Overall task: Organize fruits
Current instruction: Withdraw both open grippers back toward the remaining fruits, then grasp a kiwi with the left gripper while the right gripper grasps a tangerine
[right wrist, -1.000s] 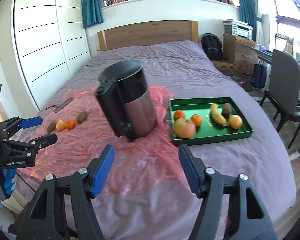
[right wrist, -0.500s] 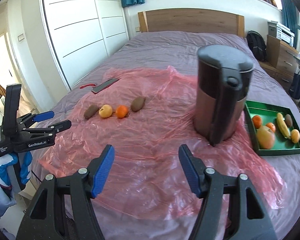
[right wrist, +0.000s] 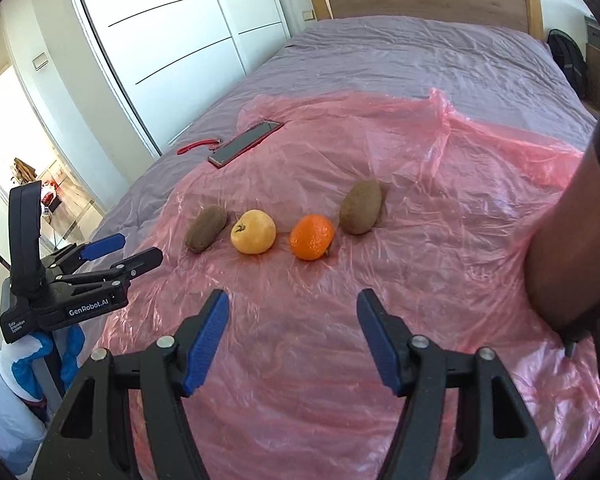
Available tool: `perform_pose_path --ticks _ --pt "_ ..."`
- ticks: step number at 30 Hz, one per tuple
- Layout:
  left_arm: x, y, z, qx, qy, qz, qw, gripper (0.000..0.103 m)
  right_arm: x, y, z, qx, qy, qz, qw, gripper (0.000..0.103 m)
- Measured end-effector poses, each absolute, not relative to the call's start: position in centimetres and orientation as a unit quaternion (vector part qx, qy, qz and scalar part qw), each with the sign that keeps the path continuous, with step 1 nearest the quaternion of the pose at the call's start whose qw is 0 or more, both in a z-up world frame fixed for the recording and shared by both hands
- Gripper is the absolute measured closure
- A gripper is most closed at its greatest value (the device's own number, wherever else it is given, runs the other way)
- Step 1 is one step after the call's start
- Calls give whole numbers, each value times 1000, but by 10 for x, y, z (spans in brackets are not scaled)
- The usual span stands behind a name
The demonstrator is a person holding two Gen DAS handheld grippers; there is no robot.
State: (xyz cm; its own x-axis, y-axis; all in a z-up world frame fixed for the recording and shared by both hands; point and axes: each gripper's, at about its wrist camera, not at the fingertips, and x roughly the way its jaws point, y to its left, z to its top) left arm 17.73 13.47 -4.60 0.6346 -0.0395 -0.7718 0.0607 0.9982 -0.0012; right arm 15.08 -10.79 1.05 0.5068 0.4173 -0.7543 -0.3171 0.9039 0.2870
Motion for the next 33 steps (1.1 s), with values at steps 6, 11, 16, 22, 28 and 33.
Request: perform_pose_path --ticks 6,11,16,22,28,33 --pt "222 144 -79 9 447 -23 894 30 201 -94 -28 80 472 210 853 9" --pt "243 144 -98 17 458 -25 888 33 226 -89 -51 98 484 209 844 14" --pt "254 142 -108 27 465 -33 884 41 242 -84 -64 117 489 212 838 30" --pt "263 146 -118 23 474 -42 879 50 254 -76 -71 119 493 210 836 42" --pt "271 145 -122 17 478 -55 877 58 261 -70 -80 118 499 206 833 47" --pt "271 138 -126 34 477 -61 876 65 263 -65 -85 111 501 208 833 55"
